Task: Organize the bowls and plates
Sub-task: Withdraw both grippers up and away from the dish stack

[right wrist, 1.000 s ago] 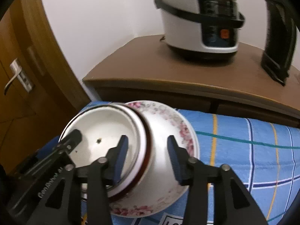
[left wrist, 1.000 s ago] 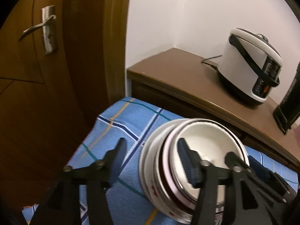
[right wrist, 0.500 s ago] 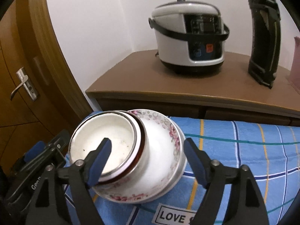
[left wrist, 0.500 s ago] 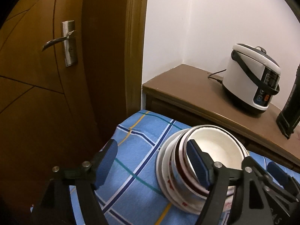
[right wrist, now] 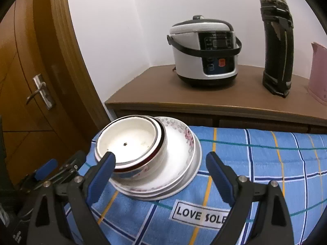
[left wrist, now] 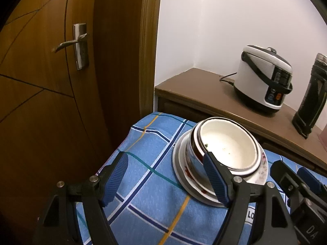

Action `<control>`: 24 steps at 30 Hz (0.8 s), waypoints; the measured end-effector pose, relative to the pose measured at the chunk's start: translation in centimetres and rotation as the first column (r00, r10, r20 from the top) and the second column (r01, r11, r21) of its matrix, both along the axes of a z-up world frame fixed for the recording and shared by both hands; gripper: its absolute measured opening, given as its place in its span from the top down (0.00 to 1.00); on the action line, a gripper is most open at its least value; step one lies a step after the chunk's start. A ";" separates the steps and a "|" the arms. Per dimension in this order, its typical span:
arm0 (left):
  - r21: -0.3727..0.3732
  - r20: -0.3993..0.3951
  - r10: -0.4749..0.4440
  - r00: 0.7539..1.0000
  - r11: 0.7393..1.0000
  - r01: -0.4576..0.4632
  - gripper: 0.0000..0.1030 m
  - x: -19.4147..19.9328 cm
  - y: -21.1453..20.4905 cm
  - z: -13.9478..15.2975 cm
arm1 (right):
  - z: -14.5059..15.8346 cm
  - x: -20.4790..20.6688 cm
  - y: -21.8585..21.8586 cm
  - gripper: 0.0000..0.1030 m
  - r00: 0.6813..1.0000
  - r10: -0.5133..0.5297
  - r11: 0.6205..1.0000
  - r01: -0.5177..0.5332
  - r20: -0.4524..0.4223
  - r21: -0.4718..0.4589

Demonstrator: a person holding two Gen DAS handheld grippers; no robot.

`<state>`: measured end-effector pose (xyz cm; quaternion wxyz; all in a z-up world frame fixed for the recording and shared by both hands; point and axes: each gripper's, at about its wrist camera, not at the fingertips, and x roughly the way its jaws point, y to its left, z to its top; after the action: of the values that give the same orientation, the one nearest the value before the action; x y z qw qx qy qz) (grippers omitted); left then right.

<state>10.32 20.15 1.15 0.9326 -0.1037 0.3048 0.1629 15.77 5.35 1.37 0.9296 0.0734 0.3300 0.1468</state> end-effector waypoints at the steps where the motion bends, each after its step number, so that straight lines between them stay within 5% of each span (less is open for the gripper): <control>1: 0.003 0.005 -0.003 1.000 1.000 0.003 0.24 -0.3 -0.1 0.1 | 0.1 -0.3 -0.1 0.11 1.000 -0.002 1.000 0.002 0.003 0.003; 9: -0.028 0.039 -0.030 0.999 0.999 0.031 0.24 -3.1 -1.1 0.5 | 1.3 -4.2 -1.3 0.09 0.996 -0.031 0.999 0.032 0.082 -0.012; 24: 0.062 0.114 -0.069 0.991 0.996 0.062 0.24 -8.8 -3.1 2.1 | 4.2 -11.1 -2.8 0.01 0.975 -0.068 0.997 0.073 0.211 -0.020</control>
<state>1.56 17.04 3.30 0.9562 -0.0758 0.2484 0.1348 4.70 2.58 5.52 0.9649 0.0564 0.2289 0.1161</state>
